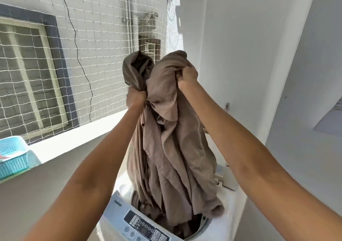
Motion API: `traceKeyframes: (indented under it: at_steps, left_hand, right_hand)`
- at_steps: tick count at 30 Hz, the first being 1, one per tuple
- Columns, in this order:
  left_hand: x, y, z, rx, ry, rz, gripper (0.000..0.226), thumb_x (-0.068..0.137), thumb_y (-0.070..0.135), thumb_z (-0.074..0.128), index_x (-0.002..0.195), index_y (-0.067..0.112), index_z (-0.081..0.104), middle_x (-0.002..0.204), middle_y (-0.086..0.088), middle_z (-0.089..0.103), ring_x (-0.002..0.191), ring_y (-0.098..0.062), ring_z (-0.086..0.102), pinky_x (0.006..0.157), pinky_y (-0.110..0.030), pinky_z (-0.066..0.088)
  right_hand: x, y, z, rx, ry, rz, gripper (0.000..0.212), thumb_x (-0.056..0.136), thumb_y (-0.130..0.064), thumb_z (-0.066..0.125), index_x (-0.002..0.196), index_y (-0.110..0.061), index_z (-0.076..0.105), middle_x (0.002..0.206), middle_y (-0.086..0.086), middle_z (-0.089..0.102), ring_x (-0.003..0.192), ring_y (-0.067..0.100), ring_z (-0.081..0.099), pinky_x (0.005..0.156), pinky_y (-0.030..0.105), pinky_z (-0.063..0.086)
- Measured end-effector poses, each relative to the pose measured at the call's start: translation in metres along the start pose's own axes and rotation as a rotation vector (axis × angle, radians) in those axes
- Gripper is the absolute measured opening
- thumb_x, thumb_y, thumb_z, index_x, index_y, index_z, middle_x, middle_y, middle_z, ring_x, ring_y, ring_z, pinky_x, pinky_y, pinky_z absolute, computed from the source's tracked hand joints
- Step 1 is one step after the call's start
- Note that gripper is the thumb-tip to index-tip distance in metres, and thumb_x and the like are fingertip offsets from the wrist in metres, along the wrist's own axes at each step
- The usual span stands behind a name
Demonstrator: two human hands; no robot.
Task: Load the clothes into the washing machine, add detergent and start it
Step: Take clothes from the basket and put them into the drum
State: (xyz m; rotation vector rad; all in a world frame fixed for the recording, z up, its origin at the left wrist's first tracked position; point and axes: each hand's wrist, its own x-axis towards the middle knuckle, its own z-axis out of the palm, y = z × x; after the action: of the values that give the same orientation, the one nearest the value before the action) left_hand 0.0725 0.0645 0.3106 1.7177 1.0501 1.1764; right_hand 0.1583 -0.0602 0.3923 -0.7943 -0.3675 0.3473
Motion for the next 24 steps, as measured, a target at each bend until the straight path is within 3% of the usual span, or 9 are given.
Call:
traceKeyframes:
  at_steps: [4,7,10,13,16,19,22,24]
  left_hand:
    - [0.001,-0.006,0.005,-0.015,-0.013,0.034,0.040,0.076,0.016,0.056,0.115,0.007,0.056,0.109,-0.013,0.064,0.096,-0.034,0.061,0.074,-0.035,0.047]
    - [-0.008,-0.031,0.025,0.067,-0.080,-0.009,0.040,0.078,0.021,0.057,0.115,0.008,0.056,0.108,-0.016,0.066,0.100,-0.038,0.061,0.079,-0.040,0.050]
    - [-0.025,-0.063,0.055,0.073,-0.134,-0.081,0.039,0.078,0.023,0.060,0.113,0.006,0.058,0.108,-0.017,0.065,0.101,-0.038,0.061,0.082,-0.041,0.051]
    - [-0.041,-0.095,0.083,-0.073,-0.228,-0.234,0.040,0.072,0.023,0.064,0.110,0.006,0.061,0.105,-0.016,0.067,0.098,-0.035,0.063,0.082,-0.040,0.054]
    - [-0.057,-0.122,0.105,-0.405,-0.269,-0.458,0.035,0.058,0.016,0.069,0.092,0.012,0.062,0.099,-0.015,0.069,0.090,-0.031,0.066,0.083,-0.047,0.056]
    - [-0.085,-0.141,0.118,-0.603,-0.243,-0.621,0.029,0.074,-0.004,0.068,0.098,0.007,0.056,0.087,-0.011,0.062,0.084,-0.025,0.060,0.084,-0.045,0.055]
    - [-0.108,-0.173,0.135,-0.578,-0.331,-0.755,0.021,0.083,-0.005,0.062,0.098,0.004,0.052,0.081,-0.010,0.059,0.076,-0.027,0.059,0.072,-0.044,0.054]
    - [-0.124,-0.201,0.146,-0.469,-0.388,-0.797,0.020,0.082,-0.002,0.065,0.099,0.000,0.054,0.084,-0.010,0.061,0.078,-0.027,0.059,0.075,-0.043,0.055]
  right_hand:
    - [0.011,0.017,-0.027,-0.109,0.053,-0.037,0.040,0.088,0.007,0.039,0.116,-0.013,0.060,0.091,0.013,0.062,0.063,0.019,0.054,0.053,0.026,0.052]
    - [0.017,0.038,-0.061,-0.431,0.098,-0.125,0.045,0.086,0.002,0.032,0.111,-0.022,0.062,0.107,0.010,0.065,0.086,0.027,0.062,0.078,0.039,0.057]
    - [0.009,0.053,-0.095,-0.641,0.153,-0.195,0.048,0.087,0.003,0.030,0.117,-0.018,0.060,0.114,0.008,0.063,0.102,0.028,0.060,0.091,0.041,0.051]
    - [0.003,0.070,-0.123,-0.764,0.164,-0.204,0.049,0.085,0.005,0.031,0.119,-0.017,0.059,0.118,0.008,0.063,0.105,0.028,0.058,0.093,0.040,0.049]
    - [-0.004,0.087,-0.150,-0.896,0.117,-0.208,0.052,0.083,0.009,0.031,0.121,-0.014,0.057,0.116,0.010,0.063,0.103,0.029,0.058,0.089,0.041,0.050]
    - [-0.011,0.107,-0.186,-1.084,0.060,-0.206,0.048,0.087,0.005,0.031,0.124,-0.014,0.054,0.117,0.013,0.062,0.103,0.032,0.058,0.087,0.041,0.049]
    - [-0.021,0.129,-0.228,-1.243,0.081,-0.187,0.046,0.092,0.001,0.034,0.130,-0.018,0.051,0.119,0.013,0.061,0.108,0.033,0.057,0.090,0.040,0.047]
    - [-0.029,0.145,-0.253,-1.351,0.058,-0.164,0.053,0.091,0.002,0.036,0.139,-0.021,0.043,0.126,0.014,0.056,0.112,0.032,0.055,0.094,0.039,0.045]
